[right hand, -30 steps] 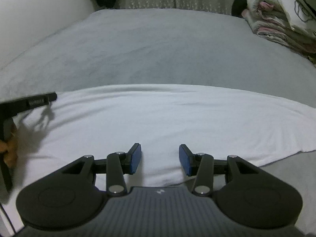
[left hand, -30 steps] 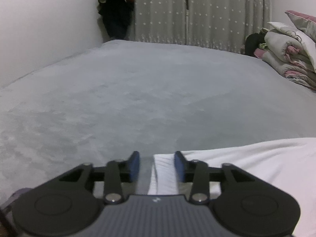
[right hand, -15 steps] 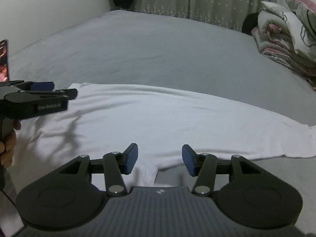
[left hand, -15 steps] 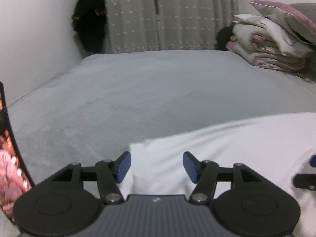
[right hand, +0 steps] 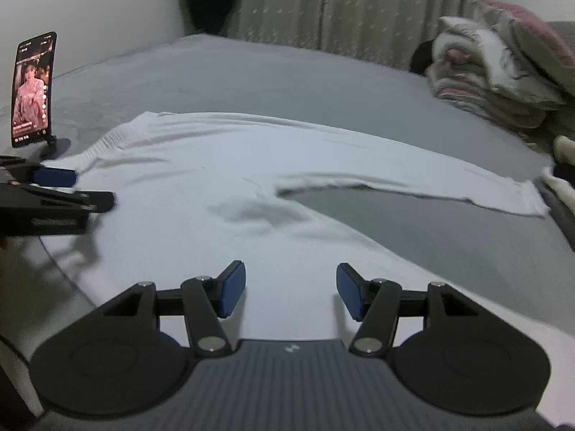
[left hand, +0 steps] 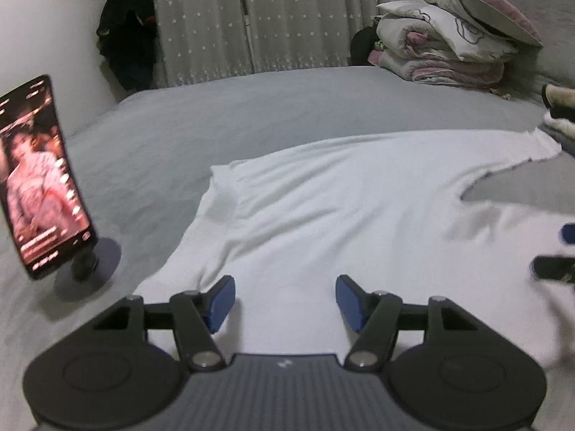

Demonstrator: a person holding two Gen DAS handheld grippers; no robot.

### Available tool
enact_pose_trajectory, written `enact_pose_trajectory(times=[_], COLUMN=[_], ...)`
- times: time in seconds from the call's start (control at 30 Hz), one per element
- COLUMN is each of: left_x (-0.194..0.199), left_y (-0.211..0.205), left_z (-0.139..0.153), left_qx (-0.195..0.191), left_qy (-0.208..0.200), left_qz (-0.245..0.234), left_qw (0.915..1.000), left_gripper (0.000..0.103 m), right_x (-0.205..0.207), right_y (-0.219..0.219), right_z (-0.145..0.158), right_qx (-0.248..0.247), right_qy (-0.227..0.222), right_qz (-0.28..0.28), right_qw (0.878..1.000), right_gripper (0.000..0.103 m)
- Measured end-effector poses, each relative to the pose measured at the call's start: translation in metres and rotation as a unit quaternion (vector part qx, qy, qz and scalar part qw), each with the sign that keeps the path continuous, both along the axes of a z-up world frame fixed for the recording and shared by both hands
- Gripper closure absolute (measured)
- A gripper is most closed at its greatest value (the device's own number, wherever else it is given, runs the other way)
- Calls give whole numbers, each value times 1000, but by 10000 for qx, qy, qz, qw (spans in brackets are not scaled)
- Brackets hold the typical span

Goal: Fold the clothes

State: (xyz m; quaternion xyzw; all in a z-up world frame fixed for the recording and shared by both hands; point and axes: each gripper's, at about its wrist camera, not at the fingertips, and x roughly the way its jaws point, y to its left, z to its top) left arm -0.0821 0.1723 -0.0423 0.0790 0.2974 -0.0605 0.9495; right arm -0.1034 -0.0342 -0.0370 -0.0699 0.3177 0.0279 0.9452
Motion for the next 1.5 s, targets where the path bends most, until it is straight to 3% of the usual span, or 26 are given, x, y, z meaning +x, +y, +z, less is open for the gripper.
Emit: enact_pose_trajectory(times=[0.17,0.4,0.6,0.8,1.07,1.23,1.4,1.5], left_x=[-2,-13,-35,-35,-47,-50,-48,-45], left_y=[13,-16,-60,-83,-70,-57,-30,-16], left_z=[1,37,44,6,-11,-8,-3,-1], left_qx=[-224,-657,-641,-108,-183,-201,-328,-343], left_qy=[124,237,-151,19,-139,-128,-193,-229], left_qz=[247,137,-514,-983,-1138,-1183,-948,-788], left_qw=[9994,9975,9965,9951,9932,9927,9948,9960], left_gripper=[34,33,25,25,24,23,23,23], right_x=[-34,-58,-47,-53,-92,-116,-115,-107], right_y=[-27,-67,-77,-105,-175,-207,-203,-188], right_z=[-14,-6,-2,-21,-27,-31,-26,-23], right_qx=[99,558,698,504,382,576,484,503], right_qy=[-234,-443,-577,-540,-808,-895,-916,-897], right_qz=[-402,-1047,-1231,-1566,-2034,-2446,-2596,-2423], right_qw=[9989,9919,9882,9849,9750,9638,9602,9647], right_gripper=[38,37,36,35,30,18,18,18])
